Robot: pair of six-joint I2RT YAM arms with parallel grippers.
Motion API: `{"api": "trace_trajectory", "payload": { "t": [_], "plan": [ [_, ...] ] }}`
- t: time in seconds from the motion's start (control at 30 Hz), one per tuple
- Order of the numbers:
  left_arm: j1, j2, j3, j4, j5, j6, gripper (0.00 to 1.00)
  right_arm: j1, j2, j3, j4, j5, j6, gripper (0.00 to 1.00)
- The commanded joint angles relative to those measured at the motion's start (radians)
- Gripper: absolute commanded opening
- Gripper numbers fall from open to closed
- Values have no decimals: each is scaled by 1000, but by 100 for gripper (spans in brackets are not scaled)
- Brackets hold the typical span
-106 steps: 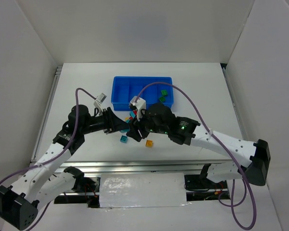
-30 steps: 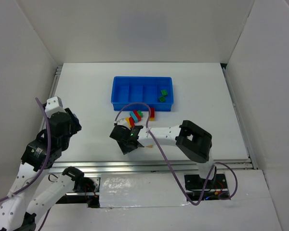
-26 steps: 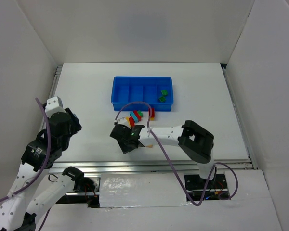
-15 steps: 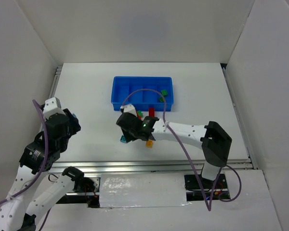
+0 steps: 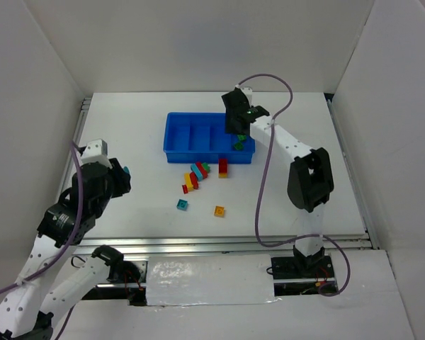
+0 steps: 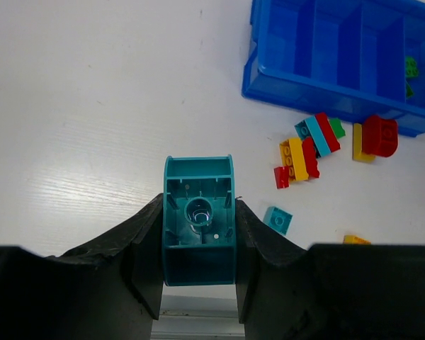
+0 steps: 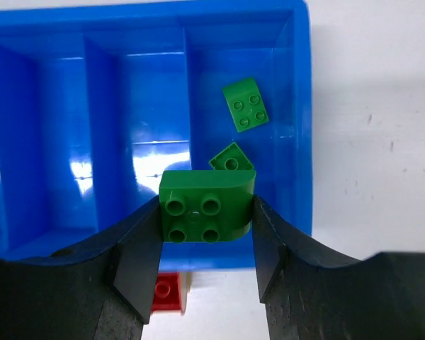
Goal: Sort the legos into containers by color
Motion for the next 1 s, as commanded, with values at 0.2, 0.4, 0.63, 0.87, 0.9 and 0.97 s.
{"api": "trace_trajectory", "payload": {
  "t": [0.2,0.4,0.63,0.87,0.9,0.97],
  "plan": [
    [5,69,8,106,158,52,0,-65,131,150,-76,-13,-67,64],
    [5,158,44,181,226,-29,0,-66,77,154,-67,-20,-87,100],
    [5,477,204,411,376,-55,2,-69,-185,-20,-63,-121,2,100],
    [-13,1068,660,520,500,40,3,-66,-732,-517,155,-354,102,100],
    [-26,1141,742,487,493,67,3,-66,-762,-540,152,-372,106,100],
    [-47,1350,997,387,436,122,2,-65,-840,-574,140,-392,111,100]
  ]
}}
